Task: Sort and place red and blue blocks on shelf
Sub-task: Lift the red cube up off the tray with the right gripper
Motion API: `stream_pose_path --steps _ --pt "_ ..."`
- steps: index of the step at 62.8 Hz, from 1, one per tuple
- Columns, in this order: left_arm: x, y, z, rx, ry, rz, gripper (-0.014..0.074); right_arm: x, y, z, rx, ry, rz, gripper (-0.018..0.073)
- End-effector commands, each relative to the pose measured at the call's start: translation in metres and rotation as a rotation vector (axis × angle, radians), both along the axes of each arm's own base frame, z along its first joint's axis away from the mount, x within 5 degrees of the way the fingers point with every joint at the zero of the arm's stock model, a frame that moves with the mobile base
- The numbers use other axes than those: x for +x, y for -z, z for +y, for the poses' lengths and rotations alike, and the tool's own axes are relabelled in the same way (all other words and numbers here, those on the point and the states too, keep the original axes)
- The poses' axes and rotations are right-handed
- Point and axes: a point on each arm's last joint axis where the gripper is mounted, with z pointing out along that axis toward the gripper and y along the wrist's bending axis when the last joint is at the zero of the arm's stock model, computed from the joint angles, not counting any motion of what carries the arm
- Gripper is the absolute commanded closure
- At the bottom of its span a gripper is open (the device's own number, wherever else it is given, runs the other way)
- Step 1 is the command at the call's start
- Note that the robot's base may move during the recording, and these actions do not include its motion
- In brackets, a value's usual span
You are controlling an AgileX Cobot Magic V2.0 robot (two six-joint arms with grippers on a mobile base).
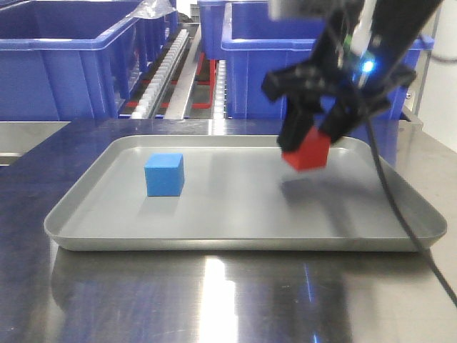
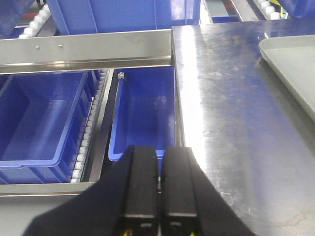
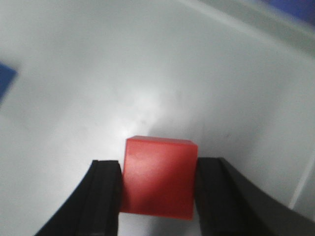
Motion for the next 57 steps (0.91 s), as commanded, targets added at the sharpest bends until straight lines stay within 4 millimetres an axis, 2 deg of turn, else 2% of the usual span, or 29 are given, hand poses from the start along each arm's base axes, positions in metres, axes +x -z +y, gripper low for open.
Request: stream_pose_path --steps 1,12,21,39,57 --pt "0.001 0.004 -0.001 -0.012 0.005 -0.057 0.0470 -0.006 -0.051 -0.005 0.084 -0.001 -0.202 0.0509" --pt "0.001 0.004 -0.001 -0.012 0.005 -0.057 0.0470 -0.022 -0.091 -0.017 0.152 0.005 -0.367 0.0509" --pt "0.001 0.004 -0.001 -0.012 0.005 -0.057 0.0470 -0.033 -0.105 -0.036 0.186 0.048 -0.454 0.0509" --pt "0.001 0.004 -0.001 -0.012 0.005 -0.057 0.0470 -0.066 -0.105 -0.091 0.176 0.190 -0.523 0.0509" --pt "0.001 0.004 -0.001 -0.012 0.005 -0.057 0.0470 -0.120 -0.096 -0.136 0.173 0.335 -0.642 0.0509"
